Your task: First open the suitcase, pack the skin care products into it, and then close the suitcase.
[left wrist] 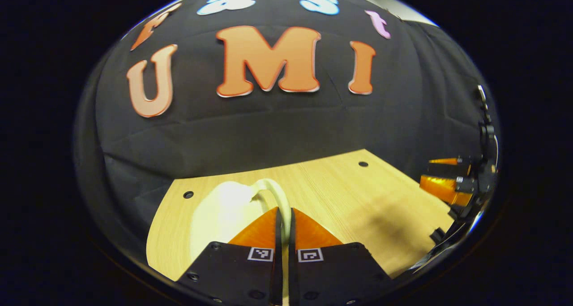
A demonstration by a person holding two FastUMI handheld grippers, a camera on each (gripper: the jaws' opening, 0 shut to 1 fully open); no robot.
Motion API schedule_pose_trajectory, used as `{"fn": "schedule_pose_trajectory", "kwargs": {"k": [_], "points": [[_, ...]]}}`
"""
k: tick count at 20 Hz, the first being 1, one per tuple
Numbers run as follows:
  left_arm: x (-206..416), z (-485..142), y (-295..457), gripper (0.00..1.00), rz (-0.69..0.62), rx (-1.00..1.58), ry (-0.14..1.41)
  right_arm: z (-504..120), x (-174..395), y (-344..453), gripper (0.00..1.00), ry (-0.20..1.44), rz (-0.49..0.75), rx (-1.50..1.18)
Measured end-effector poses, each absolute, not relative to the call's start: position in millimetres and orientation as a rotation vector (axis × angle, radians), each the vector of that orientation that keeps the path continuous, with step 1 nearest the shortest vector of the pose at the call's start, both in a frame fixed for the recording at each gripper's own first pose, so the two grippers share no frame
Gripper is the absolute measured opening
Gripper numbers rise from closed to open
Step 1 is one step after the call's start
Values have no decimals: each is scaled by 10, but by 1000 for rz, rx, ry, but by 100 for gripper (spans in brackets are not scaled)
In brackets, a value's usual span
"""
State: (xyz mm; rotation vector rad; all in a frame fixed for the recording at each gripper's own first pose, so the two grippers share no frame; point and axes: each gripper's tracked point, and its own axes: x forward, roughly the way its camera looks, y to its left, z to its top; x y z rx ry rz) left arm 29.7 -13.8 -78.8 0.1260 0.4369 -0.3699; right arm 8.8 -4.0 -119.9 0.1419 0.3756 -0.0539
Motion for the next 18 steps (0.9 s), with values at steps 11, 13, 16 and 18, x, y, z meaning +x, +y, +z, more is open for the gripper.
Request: {"fn": "schedule_pose_trajectory", "kwargs": {"k": [11, 13, 16, 18], "points": [[176, -1451, -915, 31, -387, 219, 505, -1226, -163, -400, 93, 355, -46, 136], [112, -1332, -1006, 41, -364, 181, 465, -1181, -168, -408, 93, 335, -32, 134], [-54, -1191, -1156, 79, -359, 133, 433, -1216, -127, -367, 93, 340, -20, 135], [-94, -1115, -1212, 80, -347, 131, 413, -1198, -98, -298, 93, 337, 3, 145]]}}
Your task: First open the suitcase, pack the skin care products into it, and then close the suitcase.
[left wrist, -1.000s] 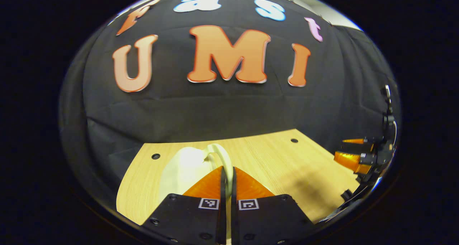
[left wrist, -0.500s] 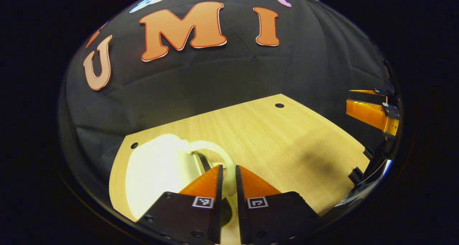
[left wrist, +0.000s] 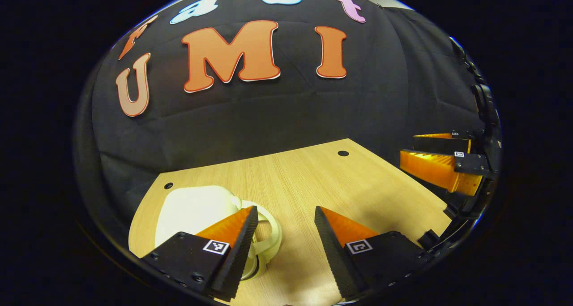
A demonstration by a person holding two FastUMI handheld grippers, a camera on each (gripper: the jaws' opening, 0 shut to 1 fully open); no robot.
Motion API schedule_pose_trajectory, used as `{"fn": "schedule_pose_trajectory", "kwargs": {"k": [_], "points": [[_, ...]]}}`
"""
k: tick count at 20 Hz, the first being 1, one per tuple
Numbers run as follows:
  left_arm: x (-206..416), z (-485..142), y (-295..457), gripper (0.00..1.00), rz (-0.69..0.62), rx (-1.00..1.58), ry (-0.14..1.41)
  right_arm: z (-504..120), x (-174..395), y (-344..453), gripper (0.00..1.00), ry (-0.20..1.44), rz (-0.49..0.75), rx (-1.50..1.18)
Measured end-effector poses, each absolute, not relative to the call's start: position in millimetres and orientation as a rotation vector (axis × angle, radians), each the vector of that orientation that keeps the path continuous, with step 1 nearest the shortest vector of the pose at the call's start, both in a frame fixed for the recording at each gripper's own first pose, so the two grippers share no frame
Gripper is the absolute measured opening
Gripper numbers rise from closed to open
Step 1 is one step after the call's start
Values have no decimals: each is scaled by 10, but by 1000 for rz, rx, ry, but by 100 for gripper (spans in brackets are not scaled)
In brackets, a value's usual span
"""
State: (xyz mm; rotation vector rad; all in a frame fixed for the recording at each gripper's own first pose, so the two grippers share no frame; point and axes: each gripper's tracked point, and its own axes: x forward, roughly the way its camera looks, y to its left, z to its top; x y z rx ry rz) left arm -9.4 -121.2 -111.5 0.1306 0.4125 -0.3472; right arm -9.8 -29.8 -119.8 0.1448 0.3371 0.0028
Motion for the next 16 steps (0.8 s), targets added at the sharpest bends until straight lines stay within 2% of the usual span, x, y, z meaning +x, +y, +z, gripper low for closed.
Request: {"fn": "schedule_pose_trajectory", "kwargs": {"k": [1, 4, 9, 16], "points": [[-117, -1082, -1210, 80, -328, 131, 399, -1190, -80, -274, 93, 334, 12, 143], [-195, -908, -1162, 96, -264, 103, 338, -1169, -12, -193, 93, 333, 29, 135], [-236, -470, -852, 98, -156, 69, 196, -999, 69, -53, 93, 304, 24, 113], [-273, -122, -607, 97, -199, 62, 98, -562, 50, 224, 93, 201, -46, 100]]}}
